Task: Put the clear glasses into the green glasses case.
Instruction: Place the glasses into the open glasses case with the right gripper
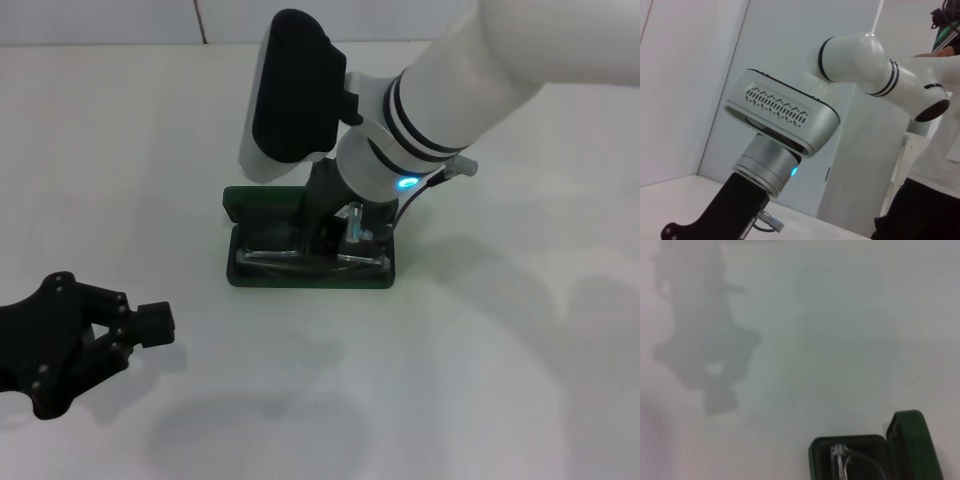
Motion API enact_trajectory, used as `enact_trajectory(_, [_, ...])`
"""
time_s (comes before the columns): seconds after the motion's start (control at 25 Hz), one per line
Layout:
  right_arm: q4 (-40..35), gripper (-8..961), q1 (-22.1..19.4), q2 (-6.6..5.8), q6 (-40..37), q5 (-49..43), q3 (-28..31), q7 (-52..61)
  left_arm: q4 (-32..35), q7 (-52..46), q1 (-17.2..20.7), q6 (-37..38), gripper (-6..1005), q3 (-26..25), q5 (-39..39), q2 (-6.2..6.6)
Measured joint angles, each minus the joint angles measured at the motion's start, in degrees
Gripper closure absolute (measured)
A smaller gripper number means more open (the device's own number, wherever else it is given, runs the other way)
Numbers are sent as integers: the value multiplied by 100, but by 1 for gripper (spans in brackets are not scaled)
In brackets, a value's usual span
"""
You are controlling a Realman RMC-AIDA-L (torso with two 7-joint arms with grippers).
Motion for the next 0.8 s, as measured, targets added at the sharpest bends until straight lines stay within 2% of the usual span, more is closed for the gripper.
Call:
enact_trajectory(0.2, [308,769,169,0,14,282,-31,-125,0,-1,4,0,946,2,0,0])
enact_trajectory(0.8, [586,771,169,0,-51,421,-79,-125,-80,60,-23,0,946,28,9,-9])
